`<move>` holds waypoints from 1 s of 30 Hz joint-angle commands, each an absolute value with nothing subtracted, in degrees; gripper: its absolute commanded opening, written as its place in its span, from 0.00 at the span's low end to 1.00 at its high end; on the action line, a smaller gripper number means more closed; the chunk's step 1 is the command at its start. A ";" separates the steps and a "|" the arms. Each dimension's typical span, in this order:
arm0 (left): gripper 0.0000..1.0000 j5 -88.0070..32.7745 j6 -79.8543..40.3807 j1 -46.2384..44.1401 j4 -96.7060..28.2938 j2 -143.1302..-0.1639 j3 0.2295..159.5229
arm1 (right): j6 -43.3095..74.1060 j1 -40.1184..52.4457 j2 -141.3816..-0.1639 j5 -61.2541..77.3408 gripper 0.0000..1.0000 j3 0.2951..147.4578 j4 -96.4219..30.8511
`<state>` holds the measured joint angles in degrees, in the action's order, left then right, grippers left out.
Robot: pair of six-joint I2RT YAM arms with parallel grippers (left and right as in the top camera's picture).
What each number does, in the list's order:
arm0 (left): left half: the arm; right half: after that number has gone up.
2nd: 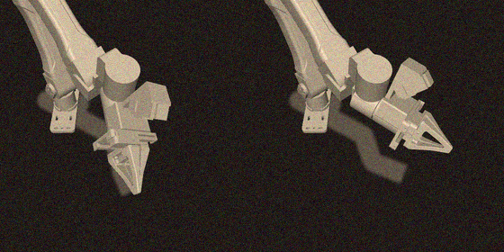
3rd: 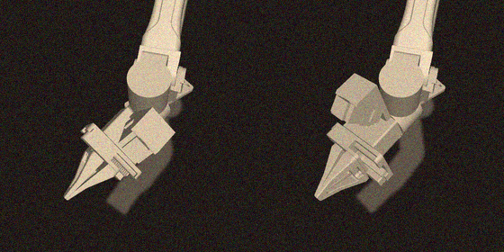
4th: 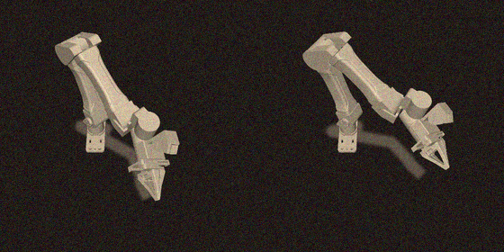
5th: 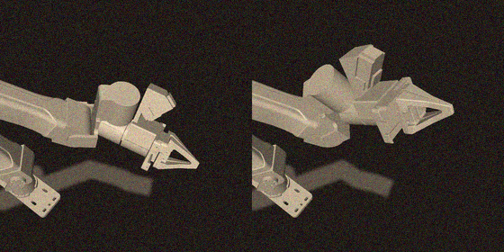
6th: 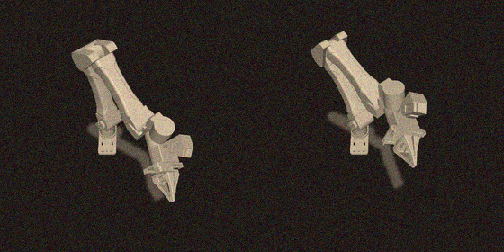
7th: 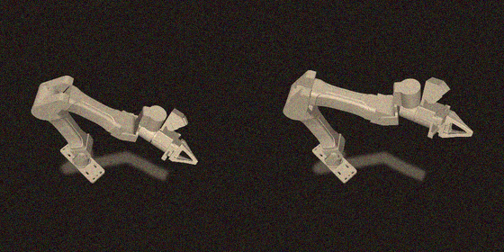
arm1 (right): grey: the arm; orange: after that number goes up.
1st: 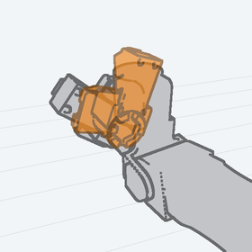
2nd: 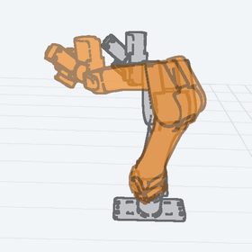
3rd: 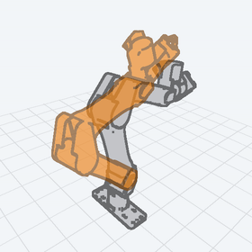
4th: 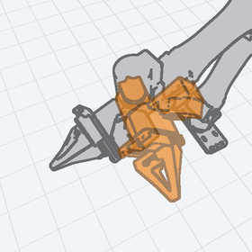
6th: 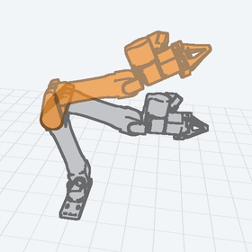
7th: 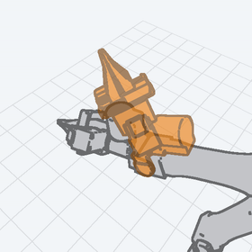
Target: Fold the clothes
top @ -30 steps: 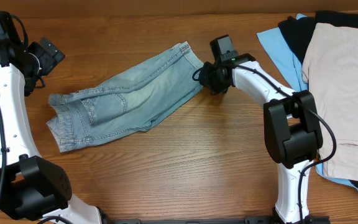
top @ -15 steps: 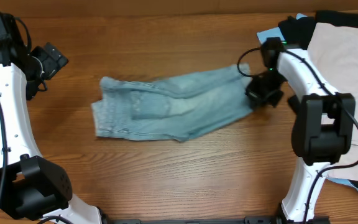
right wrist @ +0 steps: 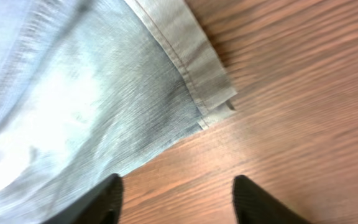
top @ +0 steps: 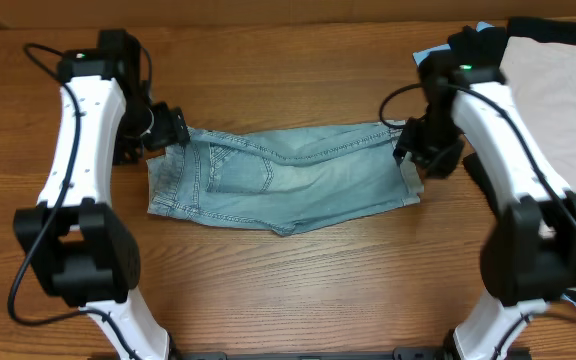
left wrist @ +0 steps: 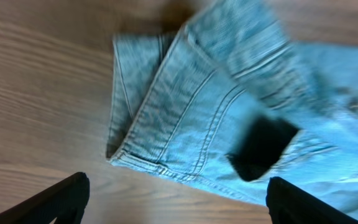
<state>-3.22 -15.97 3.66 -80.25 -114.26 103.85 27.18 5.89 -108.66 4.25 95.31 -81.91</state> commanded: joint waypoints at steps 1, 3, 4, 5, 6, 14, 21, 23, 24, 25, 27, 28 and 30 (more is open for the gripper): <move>0.88 -0.67 -13.04 4.01 -83.29 -116.29 103.96 | 20.23 5.50 -104.57 4.03 0.81 95.64 -81.56; 0.88 0.54 -13.02 4.91 -85.21 -116.22 103.96 | 19.62 5.50 -104.36 4.05 0.82 95.64 -80.99; 0.87 0.51 -13.02 5.26 -85.69 -116.22 103.96 | 19.62 5.50 -104.38 4.08 0.82 95.64 -80.64; 0.88 0.43 -12.60 5.54 -86.15 -116.22 103.96 | 19.42 5.50 -104.38 4.10 0.82 95.64 -79.81; 0.91 0.38 -11.09 5.63 -85.84 -116.25 103.96 | 19.46 5.67 -104.38 4.12 0.82 95.64 -78.52; 0.87 -8.69 4.03 5.58 -69.65 -116.90 93.97 | 19.49 5.80 -104.38 4.10 0.87 95.64 -75.26; 0.73 -13.78 2.04 5.56 -59.33 -116.90 82.61 | 19.49 5.82 -104.38 4.12 0.87 95.64 -74.41; 0.59 -13.56 0.47 5.56 -58.78 -116.90 82.50 | 19.49 5.82 -104.38 4.14 0.87 95.64 -74.43; 0.45 -13.56 -0.80 5.56 -58.70 -116.90 82.50 | 19.49 5.82 -104.38 4.12 0.87 95.64 -74.48; 0.24 -13.56 -1.80 5.56 -59.16 -116.90 82.50 | 19.49 5.82 -104.38 4.12 0.87 95.64 -74.48; 0.04 -13.56 -4.49 5.67 -63.70 -116.88 83.77 | 19.49 5.82 -104.38 4.12 0.87 95.64 -74.56; 0.04 -13.54 -4.54 5.72 -66.04 -116.88 84.77 | 19.49 5.82 -104.38 4.14 0.87 95.64 -74.43; 0.04 -12.62 -4.89 6.07 -73.67 -116.88 88.64 | 19.44 5.82 -104.38 5.78 0.86 95.64 -73.52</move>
<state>-12.03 -2.07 5.67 -66.30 -116.68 84.12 19.64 5.41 -104.53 4.25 95.29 -74.54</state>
